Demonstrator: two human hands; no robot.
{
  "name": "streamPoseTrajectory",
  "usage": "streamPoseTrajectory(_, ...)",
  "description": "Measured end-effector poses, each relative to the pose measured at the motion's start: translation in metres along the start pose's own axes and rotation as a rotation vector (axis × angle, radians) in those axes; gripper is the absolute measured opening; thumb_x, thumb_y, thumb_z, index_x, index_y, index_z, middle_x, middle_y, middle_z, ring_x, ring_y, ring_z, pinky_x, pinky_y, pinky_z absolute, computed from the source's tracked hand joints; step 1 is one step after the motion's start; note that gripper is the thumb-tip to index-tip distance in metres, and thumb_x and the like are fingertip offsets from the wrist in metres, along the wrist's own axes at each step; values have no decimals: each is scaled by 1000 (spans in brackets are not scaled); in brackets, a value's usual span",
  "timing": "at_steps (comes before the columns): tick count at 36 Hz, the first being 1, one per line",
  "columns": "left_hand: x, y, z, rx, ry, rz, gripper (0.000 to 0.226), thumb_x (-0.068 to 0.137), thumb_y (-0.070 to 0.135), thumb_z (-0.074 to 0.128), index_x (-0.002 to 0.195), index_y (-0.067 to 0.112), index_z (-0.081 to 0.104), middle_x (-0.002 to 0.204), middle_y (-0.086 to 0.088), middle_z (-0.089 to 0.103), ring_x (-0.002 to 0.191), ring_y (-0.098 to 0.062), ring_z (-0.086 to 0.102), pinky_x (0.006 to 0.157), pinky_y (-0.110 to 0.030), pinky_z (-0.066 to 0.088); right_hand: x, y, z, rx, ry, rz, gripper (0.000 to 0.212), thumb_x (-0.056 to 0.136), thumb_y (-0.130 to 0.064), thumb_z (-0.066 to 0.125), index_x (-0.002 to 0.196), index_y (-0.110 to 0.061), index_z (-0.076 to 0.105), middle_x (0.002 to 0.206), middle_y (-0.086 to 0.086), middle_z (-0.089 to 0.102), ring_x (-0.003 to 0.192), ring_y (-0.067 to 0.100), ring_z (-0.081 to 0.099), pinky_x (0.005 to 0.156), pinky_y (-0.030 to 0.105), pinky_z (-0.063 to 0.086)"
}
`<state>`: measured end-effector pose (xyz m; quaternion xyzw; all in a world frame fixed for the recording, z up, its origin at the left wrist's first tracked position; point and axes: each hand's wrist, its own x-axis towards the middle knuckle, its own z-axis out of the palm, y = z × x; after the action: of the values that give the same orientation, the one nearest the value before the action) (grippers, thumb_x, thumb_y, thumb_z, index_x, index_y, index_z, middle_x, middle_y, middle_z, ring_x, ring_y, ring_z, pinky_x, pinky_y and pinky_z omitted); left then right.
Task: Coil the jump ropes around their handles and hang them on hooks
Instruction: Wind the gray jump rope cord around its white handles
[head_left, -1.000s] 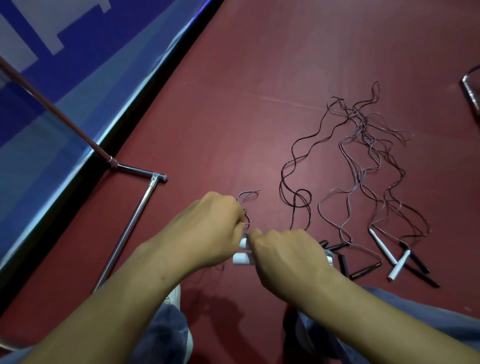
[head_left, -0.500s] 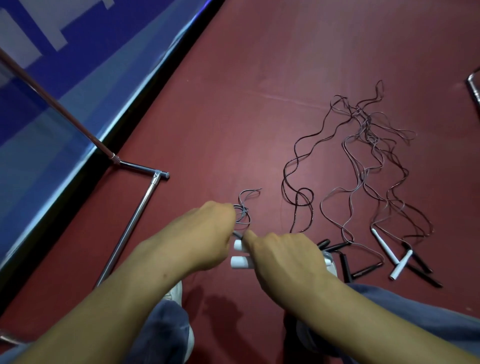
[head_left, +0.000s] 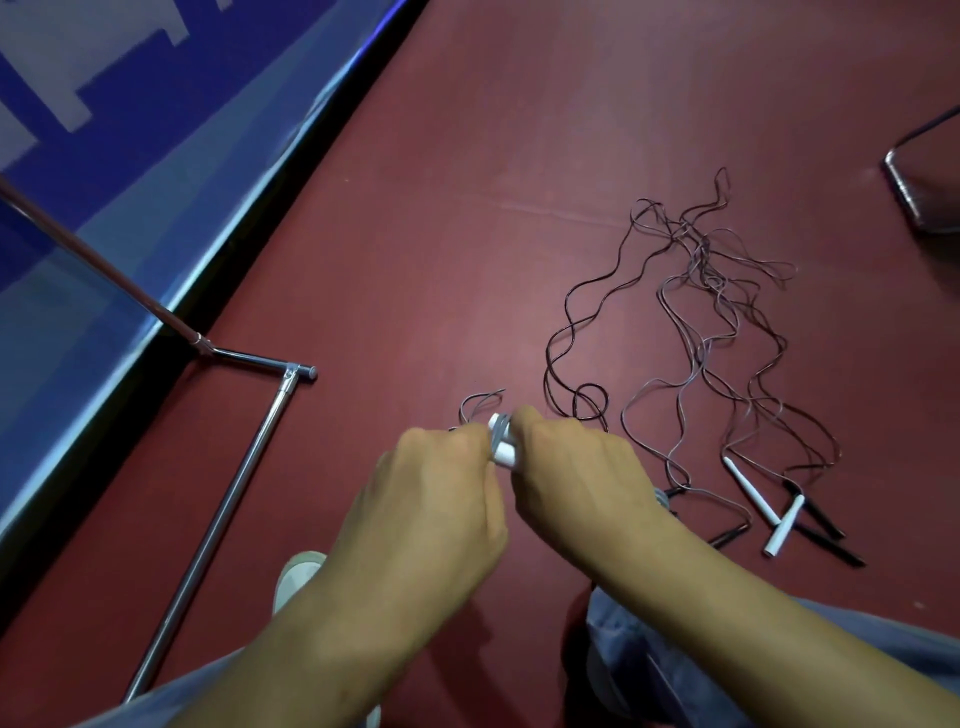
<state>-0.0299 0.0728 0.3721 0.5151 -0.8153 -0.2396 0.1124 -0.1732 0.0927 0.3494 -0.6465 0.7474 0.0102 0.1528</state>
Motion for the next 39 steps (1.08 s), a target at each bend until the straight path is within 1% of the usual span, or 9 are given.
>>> streamPoseTrajectory(4, 2, -3, 3, -184, 56, -74, 41, 94, 34, 63, 58, 17, 53, 50, -4, 53, 56, -21, 52, 51, -21, 40, 1, 0, 1, -1, 28, 3, 14, 99, -27, 45, 101, -25, 31, 73, -3, 40, 69, 32, 43, 55, 38, 27)
streamPoseTrajectory(6, 8, -4, -3, -339, 15, -215, 43, 94, 33, 67, 54, 18, 60, 51, -3, 61, 52, -19, 55, 53, -22, 42, 1, -1, 0, -21, 39, 6, 13, 99, -25, 45, 102, -24, 33, 68, -4, 33, 67, 33, 42, 49, 37, 22)
streamPoseTrajectory(10, 13, -6, -8, -920, -166, -550, 34, 97, 24, 68, 72, 1, 70, 57, -8, 65, 42, -15, 50, 44, -20, 41, 1, -2, -6, -42, 70, 7, 15, 97, -24, 46, 99, -24, 32, 68, -3, 34, 66, 35, 40, 47, 36, 16)
streamPoseTrajectory(15, 16, -10, -12, -1150, -337, -672, 20, 95, 22, 68, 83, 6, 70, 66, -8, 64, 47, -14, 53, 44, -21, 44, -1, -3, -11, -11, 104, -13, 18, 98, -29, 47, 98, -25, 29, 76, -2, 44, 68, 35, 41, 51, 38, 22)
streamPoseTrajectory(20, 16, -9, -14, -1084, -349, -574, 24, 100, 20, 61, 91, 3, 76, 61, -4, 58, 46, -11, 48, 45, -20, 40, 1, -2, -11, 50, 104, -22, 21, 97, -30, 49, 97, -26, 28, 85, 0, 56, 71, 35, 46, 59, 38, 29)
streamPoseTrajectory(23, 9, -4, -7, -623, -188, -252, 31, 101, 23, 57, 75, 11, 68, 55, -2, 54, 48, -17, 45, 46, -24, 35, 1, -2, -11, 130, 101, -44, 21, 99, -37, 46, 96, -28, 28, 93, 1, 63, 81, 37, 58, 61, 37, 29)
streamPoseTrajectory(26, 7, -1, 1, -316, -102, -11, 30, 100, 25, 53, 73, 12, 53, 61, -2, 56, 62, -20, 50, 59, -29, 37, 1, 1, -10, 192, 81, -46, 18, 99, -39, 44, 95, -26, 31, 81, -4, 46, 73, 34, 44, 60, 38, 27)
streamPoseTrajectory(31, 7, -3, 3, -520, -189, -44, 29, 104, 22, 47, 77, 19, 57, 60, -1, 67, 51, -17, 62, 54, -26, 46, 1, 5, -9, 298, 40, -33, 15, 94, -42, 47, 97, -30, 38, 74, -8, 41, 74, 30, 44, 63, 36, 34)
streamPoseTrajectory(39, 12, -14, -8, -770, -260, -106, 28, 104, 22, 54, 83, 19, 71, 56, 1, 62, 49, -15, 43, 51, -21, 37, 6, 8, -19, 416, 37, -38, 27, 80, -52, 54, 94, -30, 46, 84, -6, 62, 78, 25, 59, 68, 42, 54)
